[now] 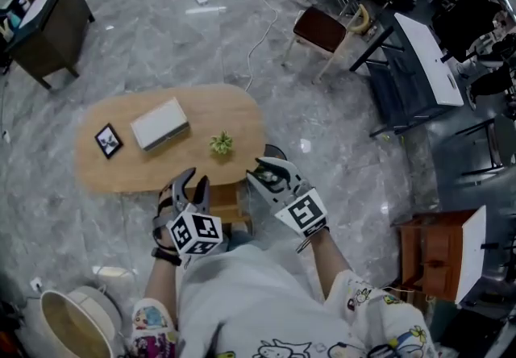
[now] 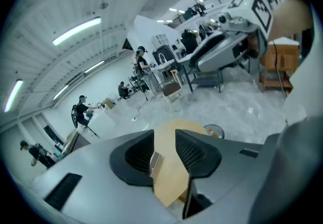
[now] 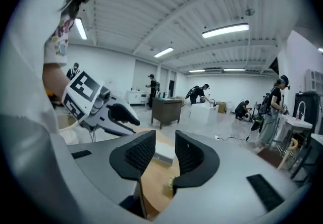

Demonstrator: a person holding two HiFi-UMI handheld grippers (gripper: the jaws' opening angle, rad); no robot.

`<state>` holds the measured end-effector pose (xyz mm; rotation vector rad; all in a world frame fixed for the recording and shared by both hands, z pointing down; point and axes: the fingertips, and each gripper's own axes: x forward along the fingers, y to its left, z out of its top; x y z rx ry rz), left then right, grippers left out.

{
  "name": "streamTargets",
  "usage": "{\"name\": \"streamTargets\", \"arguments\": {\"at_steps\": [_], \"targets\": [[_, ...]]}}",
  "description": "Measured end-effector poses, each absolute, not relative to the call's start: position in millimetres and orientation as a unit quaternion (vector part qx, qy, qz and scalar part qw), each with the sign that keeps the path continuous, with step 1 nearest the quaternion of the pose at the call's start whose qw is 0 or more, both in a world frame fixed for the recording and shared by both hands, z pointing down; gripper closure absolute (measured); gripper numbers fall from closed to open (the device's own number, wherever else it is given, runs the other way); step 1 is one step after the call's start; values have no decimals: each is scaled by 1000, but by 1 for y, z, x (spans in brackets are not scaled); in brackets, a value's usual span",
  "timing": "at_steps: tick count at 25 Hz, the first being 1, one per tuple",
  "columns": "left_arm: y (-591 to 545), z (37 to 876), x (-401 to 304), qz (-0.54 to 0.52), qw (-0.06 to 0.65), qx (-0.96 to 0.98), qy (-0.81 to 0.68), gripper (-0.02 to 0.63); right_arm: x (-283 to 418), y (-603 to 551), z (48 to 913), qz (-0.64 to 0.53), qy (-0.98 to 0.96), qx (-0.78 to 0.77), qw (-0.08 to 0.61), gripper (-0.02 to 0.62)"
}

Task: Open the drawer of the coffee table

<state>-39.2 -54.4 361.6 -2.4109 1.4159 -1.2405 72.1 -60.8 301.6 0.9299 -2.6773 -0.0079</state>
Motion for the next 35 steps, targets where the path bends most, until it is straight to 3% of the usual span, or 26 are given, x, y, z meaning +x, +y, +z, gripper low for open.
{"name": "streamTargets", "arguments": {"at_steps": [4,10,17,35], "targets": [[-39,317,-40,-295,-22,-809,508,496,85,-48,259,25,-929,358,87,511],[-18,268,-49,-168,-87,-815,547,545,97,-30,225,42,-920,387,43,566],[8,251,-59,-120,-111,-809,565,595,109,-4,218,26,-905,422,39,591],[21,262,-71,-114,-135,-811,557,603,122,13,244,71,-887,451,73,595]]}}
